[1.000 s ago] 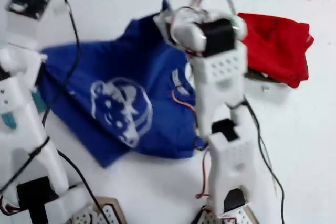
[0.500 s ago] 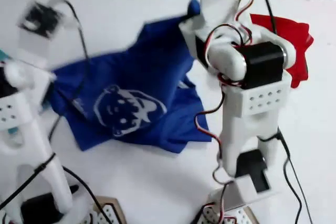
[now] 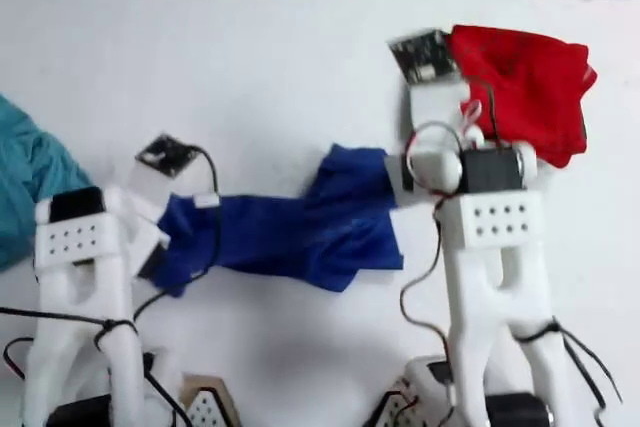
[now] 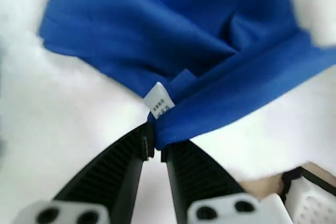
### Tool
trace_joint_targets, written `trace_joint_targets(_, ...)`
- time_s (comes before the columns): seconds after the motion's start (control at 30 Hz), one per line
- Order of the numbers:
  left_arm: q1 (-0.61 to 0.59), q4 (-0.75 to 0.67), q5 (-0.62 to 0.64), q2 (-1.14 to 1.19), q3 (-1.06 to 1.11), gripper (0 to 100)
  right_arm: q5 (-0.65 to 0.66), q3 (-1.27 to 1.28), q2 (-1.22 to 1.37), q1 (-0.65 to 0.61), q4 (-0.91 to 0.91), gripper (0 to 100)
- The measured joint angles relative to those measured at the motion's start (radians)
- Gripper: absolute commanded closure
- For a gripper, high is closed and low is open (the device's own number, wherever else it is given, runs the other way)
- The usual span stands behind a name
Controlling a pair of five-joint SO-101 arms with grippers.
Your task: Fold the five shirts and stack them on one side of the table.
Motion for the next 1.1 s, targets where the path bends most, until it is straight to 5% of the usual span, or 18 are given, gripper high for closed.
trace_joint_targets(0.27,-0.002,0.084,0.003,0.0,-0.014,84,0.0,0.275,-0.091,0.018,-0.138,97.8)
trace_joint_targets(0.6,-0.061,0.275,-0.12,0.0,-0.187,83,0.057,0.302,-0.091,0.029,-0.172,97.8)
trace_joint_targets(0.87,-0.006,-0.075,-0.049,0.08,-0.109,83,0.064,0.302,-0.091,0.029,-0.172,97.8)
trace_joint_targets(1.1,0.026,-0.155,0.043,0.347,-0.149,83,0.064,0.302,-0.091,0.029,-0.172,97.8)
